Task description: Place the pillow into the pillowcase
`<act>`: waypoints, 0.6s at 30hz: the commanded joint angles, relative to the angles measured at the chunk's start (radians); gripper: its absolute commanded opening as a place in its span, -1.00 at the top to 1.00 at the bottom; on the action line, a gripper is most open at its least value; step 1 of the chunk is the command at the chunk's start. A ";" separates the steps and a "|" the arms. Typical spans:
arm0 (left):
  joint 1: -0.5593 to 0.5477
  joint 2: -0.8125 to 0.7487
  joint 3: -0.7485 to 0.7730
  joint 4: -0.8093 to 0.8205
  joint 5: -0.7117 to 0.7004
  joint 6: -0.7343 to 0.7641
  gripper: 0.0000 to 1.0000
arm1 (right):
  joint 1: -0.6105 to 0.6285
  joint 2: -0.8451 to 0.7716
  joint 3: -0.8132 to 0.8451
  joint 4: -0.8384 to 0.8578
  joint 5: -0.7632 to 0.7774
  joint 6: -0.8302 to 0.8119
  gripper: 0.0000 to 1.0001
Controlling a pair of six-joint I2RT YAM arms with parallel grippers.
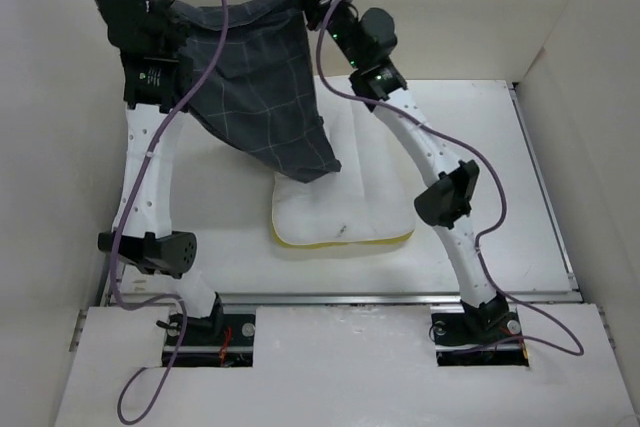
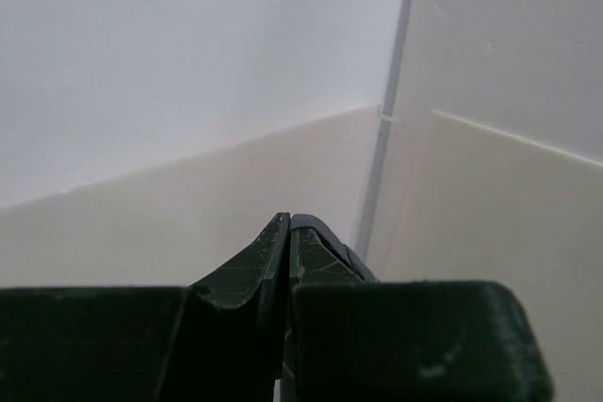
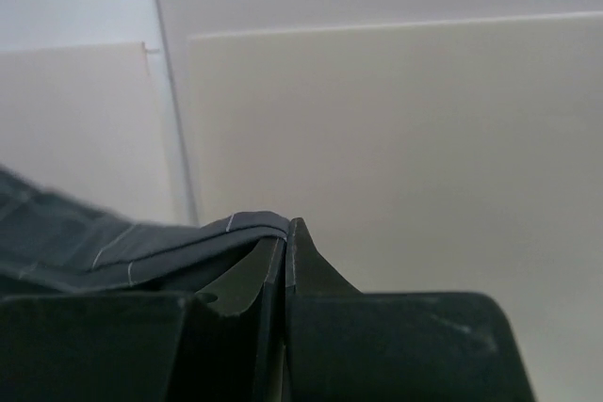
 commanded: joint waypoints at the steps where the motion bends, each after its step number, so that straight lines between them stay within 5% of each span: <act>1: 0.015 -0.145 0.170 0.249 0.006 0.121 1.00 | 0.035 -0.057 0.125 0.290 0.068 -0.050 1.00; 5: 0.015 -0.266 0.165 0.078 0.067 0.013 1.00 | 0.035 -0.201 -0.068 0.290 0.038 -0.110 1.00; 9: 0.015 -0.427 -0.119 -0.062 0.006 -0.110 1.00 | -0.018 -0.375 -0.512 0.250 -0.098 -0.095 1.00; 12: 0.015 -0.578 -0.399 -0.303 0.197 -0.420 1.00 | -0.076 -0.512 -0.866 0.259 -0.099 -0.082 1.00; 13: 0.015 -0.619 -0.482 -0.334 0.372 -0.489 1.00 | -0.095 -0.546 -0.951 0.268 -0.099 -0.082 1.00; 18: -0.005 -0.813 -1.022 -0.299 0.921 -0.713 1.00 | -0.248 -0.782 -1.354 0.293 -0.131 0.010 1.00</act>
